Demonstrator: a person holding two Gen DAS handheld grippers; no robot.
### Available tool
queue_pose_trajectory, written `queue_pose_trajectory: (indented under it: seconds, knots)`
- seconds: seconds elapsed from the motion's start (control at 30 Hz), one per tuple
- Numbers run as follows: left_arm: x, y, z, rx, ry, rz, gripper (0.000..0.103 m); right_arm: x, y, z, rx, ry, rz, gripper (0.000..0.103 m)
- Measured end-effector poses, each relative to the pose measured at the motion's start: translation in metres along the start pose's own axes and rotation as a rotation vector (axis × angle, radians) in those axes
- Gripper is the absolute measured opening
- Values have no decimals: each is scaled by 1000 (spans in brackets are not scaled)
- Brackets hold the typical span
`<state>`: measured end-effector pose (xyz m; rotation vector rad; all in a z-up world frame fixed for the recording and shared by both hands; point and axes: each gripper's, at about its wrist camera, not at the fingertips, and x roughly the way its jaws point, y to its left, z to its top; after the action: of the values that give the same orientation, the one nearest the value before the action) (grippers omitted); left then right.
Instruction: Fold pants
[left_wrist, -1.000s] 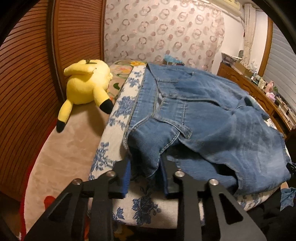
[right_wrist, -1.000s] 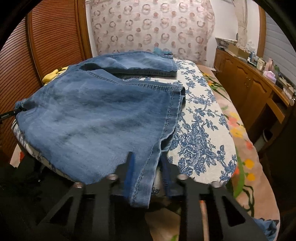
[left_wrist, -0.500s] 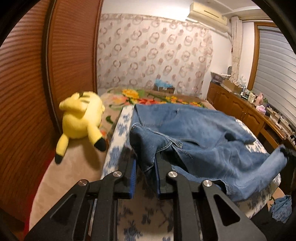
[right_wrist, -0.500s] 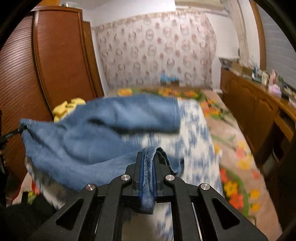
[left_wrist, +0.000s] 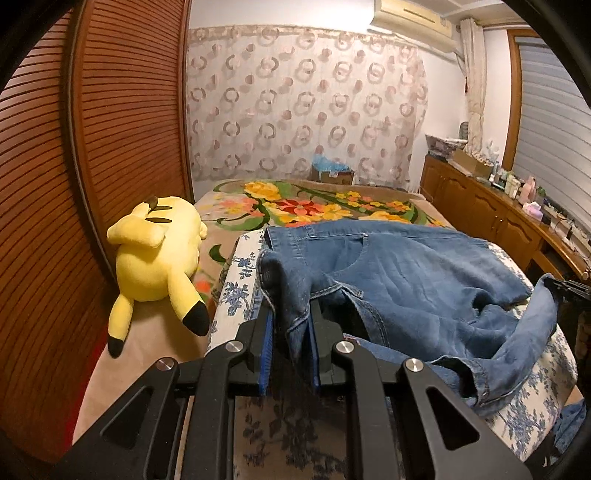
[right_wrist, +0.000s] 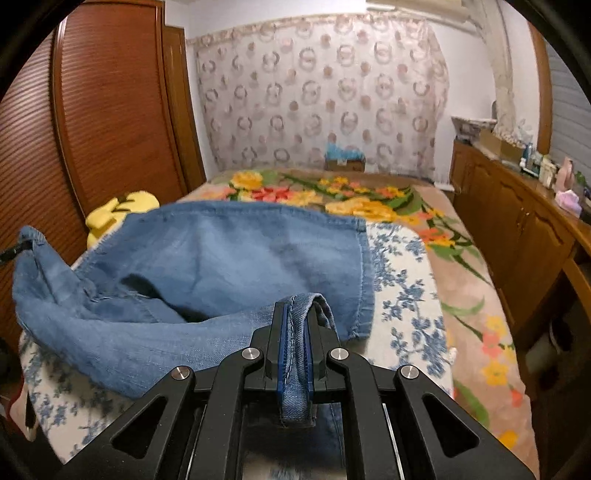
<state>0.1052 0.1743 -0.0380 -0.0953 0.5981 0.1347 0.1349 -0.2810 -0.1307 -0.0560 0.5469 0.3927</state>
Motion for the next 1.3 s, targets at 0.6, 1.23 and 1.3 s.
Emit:
queue_pose_trajectory:
  seconds: [0.6, 1.23, 1.3]
  knots:
    - [29, -30, 12, 39, 47, -19, 17, -3, -4, 43, 87, 54, -19, 47]
    - [33, -27, 29, 7, -5, -16, 15, -3, -6, 35, 70, 70, 67, 5]
    - [31, -26, 35, 3, -27, -13, 15, -8, -12, 44, 71, 32, 63, 4]
